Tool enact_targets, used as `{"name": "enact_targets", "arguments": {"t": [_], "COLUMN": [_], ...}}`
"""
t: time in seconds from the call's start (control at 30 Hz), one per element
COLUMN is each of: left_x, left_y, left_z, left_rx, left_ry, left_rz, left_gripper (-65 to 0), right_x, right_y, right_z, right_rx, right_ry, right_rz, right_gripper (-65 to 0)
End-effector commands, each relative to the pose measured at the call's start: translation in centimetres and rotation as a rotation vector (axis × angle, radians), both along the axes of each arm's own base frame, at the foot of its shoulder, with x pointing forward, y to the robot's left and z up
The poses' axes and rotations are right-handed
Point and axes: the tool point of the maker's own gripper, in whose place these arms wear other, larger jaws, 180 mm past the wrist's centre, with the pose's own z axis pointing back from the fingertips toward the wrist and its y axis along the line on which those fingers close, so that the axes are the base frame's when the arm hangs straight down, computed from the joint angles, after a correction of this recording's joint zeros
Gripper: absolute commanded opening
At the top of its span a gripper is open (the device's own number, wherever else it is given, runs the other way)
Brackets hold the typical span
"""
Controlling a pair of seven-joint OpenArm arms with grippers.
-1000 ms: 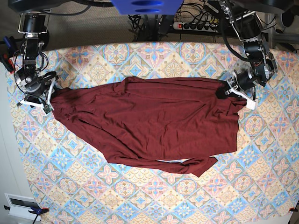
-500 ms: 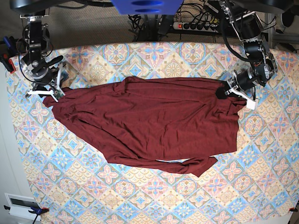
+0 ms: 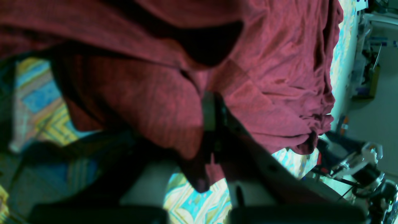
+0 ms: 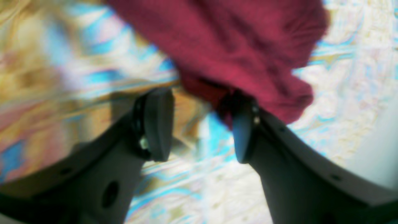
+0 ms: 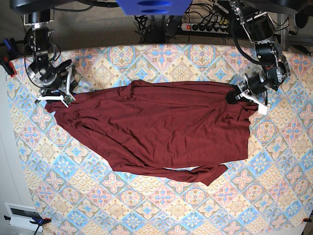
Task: Layout the t-shirt on the table in an organized manner, then fold the t-shirt properly
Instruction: 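Adjust the right gripper's hold on the shirt corner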
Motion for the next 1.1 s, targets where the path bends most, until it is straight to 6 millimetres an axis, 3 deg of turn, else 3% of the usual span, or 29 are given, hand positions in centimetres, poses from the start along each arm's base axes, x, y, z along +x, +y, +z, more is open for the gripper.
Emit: {"name": "enact_targets", "arguments": {"t": [0.0,0.17,0.43,0.7,0.8,0.93,1.07], "left_x": [0.4,0.4,0.4,0.4,0.4,0.4,0.5], "left_y": [0.9,0.9,0.9,0.9,0.9,1.1,1.2], "left_z": [0.5,0.5,0.5,0.5,0.5,0.5,0.6], "left_rx": [0.030,0.030,0.030,0.030,0.030,0.034,0.038], "left_ry": [-0.012,-0.012,-0.012,-0.012,-0.012,-0.012,-0.013], "left_rz": [0.006,0.006,0.006,0.006,0.006,0.006,0.005], "left_gripper": [-65.0,-65.0,-65.0,-65.0,-65.0,-65.0,-65.0], "right_x": [0.7,1.5,2.0,0.3,-0.1,-0.4,-0.5], "right_y": [-0.6,-0.5,0.2,0.0,-1.2,-2.3,-3.1], "right_z": [1.0,1.0,-1.8,-4.5,-4.5,-4.4,-4.2], "right_rx": [-0.010,-0.008,-0.078,-0.123,-0.153,-0.176,-0.193], "right_ry": [-0.029,-0.035,0.036,0.133,0.152,0.163,0.169], "right_rz": [0.001,0.005,0.102,0.140,0.141,0.137,0.136], "right_gripper": [-35.8,-35.7,-35.7,-36.0,-41.2,-54.3,-58.5]}}
